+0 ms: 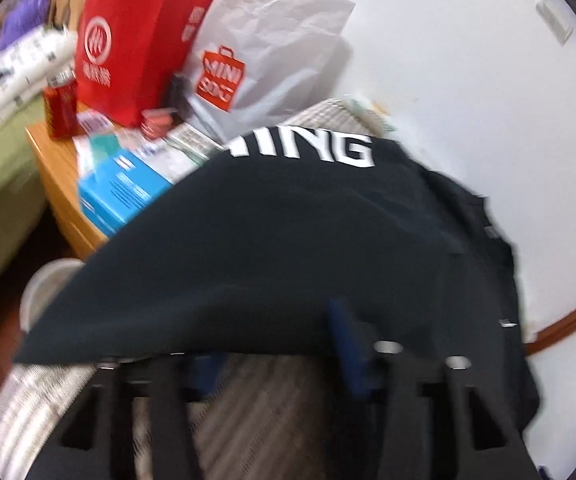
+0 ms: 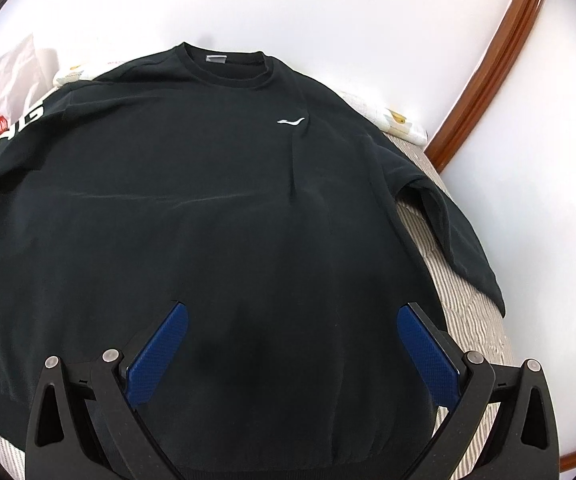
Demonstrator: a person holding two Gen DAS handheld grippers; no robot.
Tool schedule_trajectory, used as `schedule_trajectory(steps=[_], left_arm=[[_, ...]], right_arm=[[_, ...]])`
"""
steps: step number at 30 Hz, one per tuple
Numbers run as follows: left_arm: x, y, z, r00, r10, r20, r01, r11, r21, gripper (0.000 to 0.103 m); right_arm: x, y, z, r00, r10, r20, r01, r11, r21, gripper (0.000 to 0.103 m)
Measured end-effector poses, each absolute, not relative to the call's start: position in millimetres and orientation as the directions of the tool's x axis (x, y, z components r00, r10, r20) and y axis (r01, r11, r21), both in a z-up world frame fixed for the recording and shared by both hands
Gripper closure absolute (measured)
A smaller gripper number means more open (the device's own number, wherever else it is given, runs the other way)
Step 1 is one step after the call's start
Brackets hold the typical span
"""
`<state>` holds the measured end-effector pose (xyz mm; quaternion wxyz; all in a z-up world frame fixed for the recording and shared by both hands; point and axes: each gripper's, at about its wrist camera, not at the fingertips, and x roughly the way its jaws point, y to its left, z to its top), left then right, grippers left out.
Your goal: Fold small clothes
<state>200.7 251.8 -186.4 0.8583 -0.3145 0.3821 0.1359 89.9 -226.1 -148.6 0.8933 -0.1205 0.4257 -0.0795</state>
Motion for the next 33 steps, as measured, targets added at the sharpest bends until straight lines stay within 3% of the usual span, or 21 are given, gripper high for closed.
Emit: schedule_trajectory(steps=[1, 4, 7, 12, 19, 23, 27, 30, 32, 33], left_arm=[[204, 254, -186, 0.657, 0.015, -0.754, -0.487, 0.771, -0.41, 0.086], [209, 262, -173, 0.654, 0.044, -0.755, -0.501, 0.773, -0.389, 0.094], [211, 256, -141, 0.68, 0.118, -0.724, -0.495, 0.802, -0.334, 0.095], [232, 222, -89, 0.741, 0.127, -0.66, -0.405, 0.867, -0.289, 0.095], [277, 113, -50, 0.804, -0.015, -0.595, -0.143, 0.965, -0.218, 0.095], [305, 45, -74, 0.74, -0.14, -0.657, 0.018, 0.982, -0.189, 0.095], [321, 7, -116, 0.65, -0.129, -0.749, 0.063, 0.991, -0.116, 0.095], [322, 9, -140, 0.594, -0.127, -0.794, 0.041, 0.991, -0.128, 0.094], [317, 15, -143, 0.572, -0.128, -0.81, 0.014, 0.989, -0.146, 0.091], [313, 18, -142, 0.569, -0.135, -0.811, 0.005, 0.987, -0.161, 0.083]], right_arm=[[91, -227, -150, 0.622, -0.247, -0.743, 0.04, 0.958, -0.284, 0.0], [94, -238, -150, 0.622, -0.24, -0.745, 0.05, 0.962, -0.268, 0.0], [94, -250, -148, 0.631, -0.217, -0.745, 0.057, 0.97, -0.235, 0.0], [91, -270, -142, 0.649, -0.191, -0.737, 0.07, 0.979, -0.192, 0.0], [83, -311, -138, 0.656, -0.191, -0.73, 0.121, 0.982, -0.148, 0.0], [77, -339, -143, 0.636, -0.209, -0.743, 0.172, 0.977, -0.127, 0.0], [68, -361, -149, 0.61, -0.248, -0.753, 0.224, 0.965, -0.136, 0.0], [63, -372, -151, 0.603, -0.268, -0.752, 0.243, 0.959, -0.146, 0.0], [61, -376, -152, 0.602, -0.27, -0.752, 0.249, 0.958, -0.144, 0.0], [61, -376, -152, 0.603, -0.264, -0.753, 0.247, 0.959, -0.139, 0.0]])
